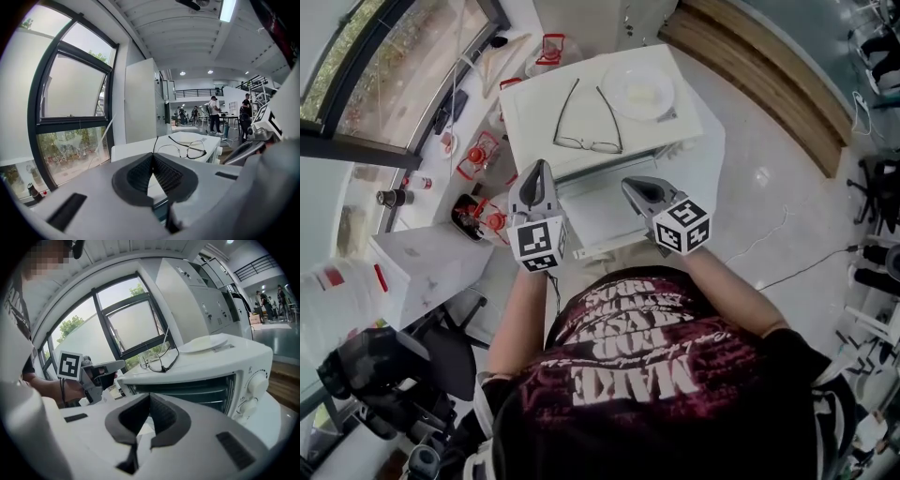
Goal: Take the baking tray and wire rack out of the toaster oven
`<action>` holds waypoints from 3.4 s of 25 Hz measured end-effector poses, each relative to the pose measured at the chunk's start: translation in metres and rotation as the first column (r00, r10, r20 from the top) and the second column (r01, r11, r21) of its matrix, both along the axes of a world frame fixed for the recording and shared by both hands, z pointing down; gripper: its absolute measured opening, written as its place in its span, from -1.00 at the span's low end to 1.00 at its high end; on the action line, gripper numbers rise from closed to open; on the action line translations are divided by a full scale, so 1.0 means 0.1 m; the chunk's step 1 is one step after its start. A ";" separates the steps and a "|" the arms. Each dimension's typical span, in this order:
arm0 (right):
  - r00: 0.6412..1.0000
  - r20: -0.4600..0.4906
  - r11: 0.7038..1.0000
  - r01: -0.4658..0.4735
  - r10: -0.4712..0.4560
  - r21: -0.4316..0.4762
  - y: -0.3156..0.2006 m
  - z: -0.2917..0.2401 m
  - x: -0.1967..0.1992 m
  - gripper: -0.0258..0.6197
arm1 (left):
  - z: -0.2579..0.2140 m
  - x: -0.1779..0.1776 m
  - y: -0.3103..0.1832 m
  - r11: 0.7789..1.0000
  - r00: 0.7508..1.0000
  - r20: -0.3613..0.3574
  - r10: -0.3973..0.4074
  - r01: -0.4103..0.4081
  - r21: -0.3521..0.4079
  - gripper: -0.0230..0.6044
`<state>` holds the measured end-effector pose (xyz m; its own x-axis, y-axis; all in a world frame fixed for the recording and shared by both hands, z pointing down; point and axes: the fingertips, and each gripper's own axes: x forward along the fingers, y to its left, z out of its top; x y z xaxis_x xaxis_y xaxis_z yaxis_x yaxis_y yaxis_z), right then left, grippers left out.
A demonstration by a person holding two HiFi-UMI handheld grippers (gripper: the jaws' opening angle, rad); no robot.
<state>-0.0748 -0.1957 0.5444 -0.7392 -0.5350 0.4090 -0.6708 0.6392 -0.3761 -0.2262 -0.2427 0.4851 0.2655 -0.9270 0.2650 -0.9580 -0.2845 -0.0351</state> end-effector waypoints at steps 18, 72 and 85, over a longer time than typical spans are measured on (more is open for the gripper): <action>0.980 0.137 0.987 -0.132 0.144 -0.097 -0.52 0.50 0.01 -0.91 | 0.19 0.18 -0.05 0.997 0.994 0.083 0.075 -0.074 -0.010 -0.92; 0.812 0.387 0.827 -0.195 0.438 -0.527 -0.67 0.99 -0.05 -0.16 | 0.34 0.24 -0.06 0.988 0.980 0.150 0.129 -0.114 -0.107 -0.92; 0.807 0.388 0.839 -0.223 0.444 -0.497 -0.51 0.97 0.00 -0.62 | 0.37 0.25 -0.05 0.984 0.972 0.177 0.152 -0.132 -0.118 -0.92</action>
